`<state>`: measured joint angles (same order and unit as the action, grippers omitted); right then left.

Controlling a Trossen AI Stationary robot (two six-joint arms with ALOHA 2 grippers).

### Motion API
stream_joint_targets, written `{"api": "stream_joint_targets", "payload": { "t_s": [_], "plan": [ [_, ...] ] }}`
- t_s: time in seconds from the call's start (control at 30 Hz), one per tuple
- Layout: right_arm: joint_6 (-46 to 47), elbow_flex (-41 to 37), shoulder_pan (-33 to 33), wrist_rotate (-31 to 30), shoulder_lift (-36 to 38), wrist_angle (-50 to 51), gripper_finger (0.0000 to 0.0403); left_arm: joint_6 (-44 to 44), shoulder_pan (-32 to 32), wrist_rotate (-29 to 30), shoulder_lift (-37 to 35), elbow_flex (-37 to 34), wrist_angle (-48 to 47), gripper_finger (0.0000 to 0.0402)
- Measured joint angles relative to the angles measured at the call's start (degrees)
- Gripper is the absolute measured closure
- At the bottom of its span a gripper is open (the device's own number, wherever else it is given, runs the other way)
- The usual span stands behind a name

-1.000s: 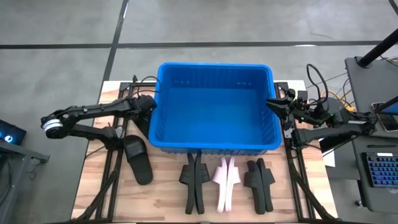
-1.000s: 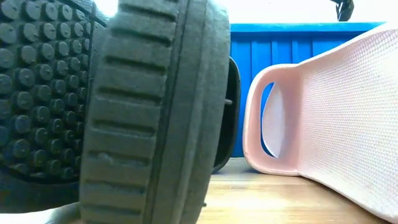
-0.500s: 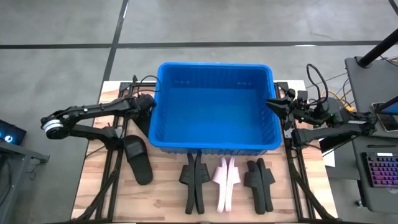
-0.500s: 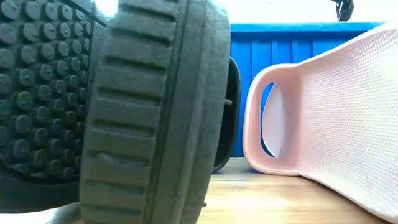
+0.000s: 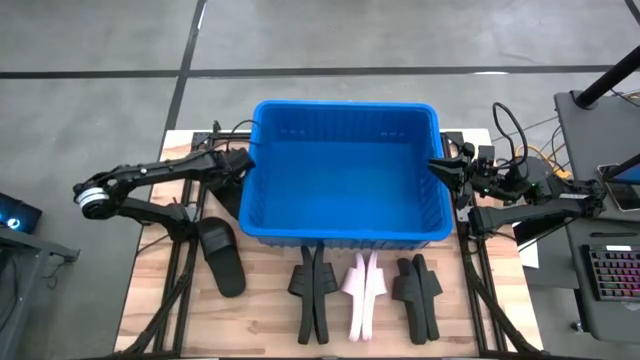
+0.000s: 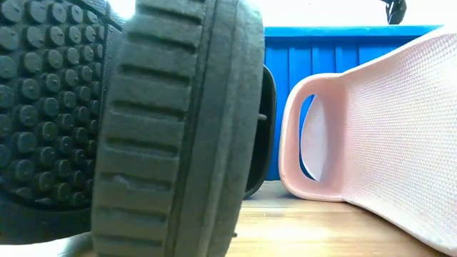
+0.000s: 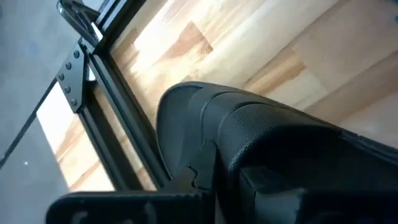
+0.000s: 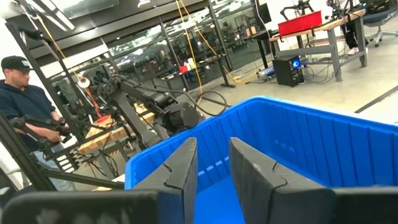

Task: Pick and place slides into bin
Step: Put the black slides into the blue bin

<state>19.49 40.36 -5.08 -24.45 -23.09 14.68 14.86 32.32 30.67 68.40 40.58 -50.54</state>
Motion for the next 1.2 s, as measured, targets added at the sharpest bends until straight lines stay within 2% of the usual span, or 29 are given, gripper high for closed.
{"api": "stream_joint_targets", "payload": {
  "t_s": [0.57,1.0,1.2],
  "plan": [
    [0.0,0.0,0.0,0.5,0.0,0.0,0.0323,-11.0,-0.1,1.3,-0.4,9.9,-16.1,0.0400],
    [0.0,0.0,0.0,0.5,0.0,0.0,0.0325,-11.2,-0.1,4.6,-3.5,19.3,-28.1,0.0400],
    [0.0,0.0,0.0,0.5,0.0,0.1,0.0316,-11.9,-0.3,5.3,-8.1,25.6,-28.4,0.0400]
  ]
}}
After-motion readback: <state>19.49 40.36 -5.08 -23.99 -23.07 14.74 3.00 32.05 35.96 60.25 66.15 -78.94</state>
